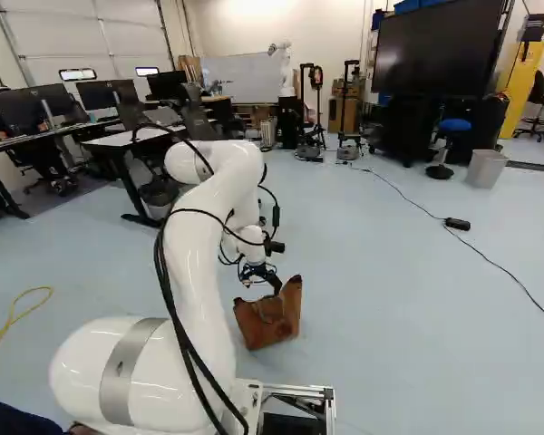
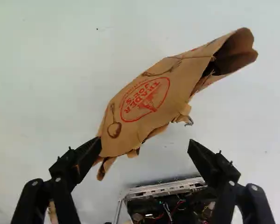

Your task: Pick up the grocery bag from the ground

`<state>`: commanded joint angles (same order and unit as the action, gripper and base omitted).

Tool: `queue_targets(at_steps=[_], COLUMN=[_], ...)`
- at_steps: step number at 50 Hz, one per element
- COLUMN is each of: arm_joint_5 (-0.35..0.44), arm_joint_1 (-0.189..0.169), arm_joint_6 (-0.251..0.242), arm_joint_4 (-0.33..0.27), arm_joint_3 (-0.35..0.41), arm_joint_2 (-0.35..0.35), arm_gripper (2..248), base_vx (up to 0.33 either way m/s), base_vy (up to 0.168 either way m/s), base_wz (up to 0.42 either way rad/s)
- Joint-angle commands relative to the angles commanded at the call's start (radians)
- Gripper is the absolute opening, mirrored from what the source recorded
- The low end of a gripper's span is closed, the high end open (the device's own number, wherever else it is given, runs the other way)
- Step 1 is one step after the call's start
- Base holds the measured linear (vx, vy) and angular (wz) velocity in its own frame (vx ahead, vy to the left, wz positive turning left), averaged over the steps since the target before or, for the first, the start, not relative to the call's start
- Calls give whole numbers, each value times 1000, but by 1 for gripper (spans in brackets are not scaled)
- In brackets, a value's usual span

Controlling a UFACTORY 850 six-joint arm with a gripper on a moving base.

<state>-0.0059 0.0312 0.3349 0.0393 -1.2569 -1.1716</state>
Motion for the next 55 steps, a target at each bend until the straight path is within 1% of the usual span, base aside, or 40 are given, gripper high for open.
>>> queue_targets(at_steps=[47, 51, 55], arm_joint_5=[0, 0, 0], arm_joint_1=[0, 0, 0], arm_joint_6=[659, 693, 705], arm_joint_4=[0, 0, 0], arm_joint_3=[-147, -161, -173], arm_joint_2=[-178, -194, -208], arm_gripper=[247, 247, 247], base_vx=[0, 0, 0], base_vy=[0, 0, 0], base_wz=[0, 0, 0])
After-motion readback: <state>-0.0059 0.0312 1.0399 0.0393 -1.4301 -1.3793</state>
